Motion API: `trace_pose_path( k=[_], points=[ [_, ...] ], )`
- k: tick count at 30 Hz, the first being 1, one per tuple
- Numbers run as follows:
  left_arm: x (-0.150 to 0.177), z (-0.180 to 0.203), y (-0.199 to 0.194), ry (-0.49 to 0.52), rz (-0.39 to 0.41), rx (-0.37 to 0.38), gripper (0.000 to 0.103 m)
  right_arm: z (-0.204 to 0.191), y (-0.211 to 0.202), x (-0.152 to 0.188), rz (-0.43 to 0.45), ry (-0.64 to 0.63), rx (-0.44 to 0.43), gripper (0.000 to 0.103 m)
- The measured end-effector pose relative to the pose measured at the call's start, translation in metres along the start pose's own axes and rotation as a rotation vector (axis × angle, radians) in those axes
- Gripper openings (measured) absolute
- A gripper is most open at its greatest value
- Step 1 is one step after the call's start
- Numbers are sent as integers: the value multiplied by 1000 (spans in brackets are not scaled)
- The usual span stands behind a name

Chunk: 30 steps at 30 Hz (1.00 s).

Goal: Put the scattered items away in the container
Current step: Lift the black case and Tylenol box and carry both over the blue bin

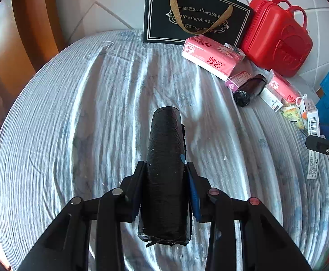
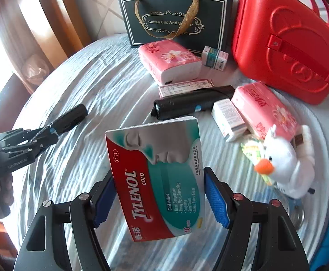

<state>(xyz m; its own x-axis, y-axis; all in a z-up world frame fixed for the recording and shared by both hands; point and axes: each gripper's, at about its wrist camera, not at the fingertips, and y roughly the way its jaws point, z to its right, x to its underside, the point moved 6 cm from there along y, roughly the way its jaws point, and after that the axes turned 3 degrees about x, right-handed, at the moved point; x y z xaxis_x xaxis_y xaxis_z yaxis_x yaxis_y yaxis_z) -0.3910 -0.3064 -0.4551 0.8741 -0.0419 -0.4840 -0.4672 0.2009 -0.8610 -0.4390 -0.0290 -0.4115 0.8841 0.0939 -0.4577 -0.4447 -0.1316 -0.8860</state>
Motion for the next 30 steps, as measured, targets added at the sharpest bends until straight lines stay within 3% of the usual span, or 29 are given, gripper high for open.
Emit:
trace_pose_path(
  k=[13, 24, 30],
  points=[
    [26, 49, -97, -5, 50, -55, 34, 0, -123, 51, 75, 56, -31, 73],
    [26, 103, -185, 7, 112, -117, 34, 17, -204, 80, 134, 86, -22, 73],
    [24, 133, -226, 3, 154, -108, 34, 27, -242, 92, 168, 63, -10, 73]
  ],
)
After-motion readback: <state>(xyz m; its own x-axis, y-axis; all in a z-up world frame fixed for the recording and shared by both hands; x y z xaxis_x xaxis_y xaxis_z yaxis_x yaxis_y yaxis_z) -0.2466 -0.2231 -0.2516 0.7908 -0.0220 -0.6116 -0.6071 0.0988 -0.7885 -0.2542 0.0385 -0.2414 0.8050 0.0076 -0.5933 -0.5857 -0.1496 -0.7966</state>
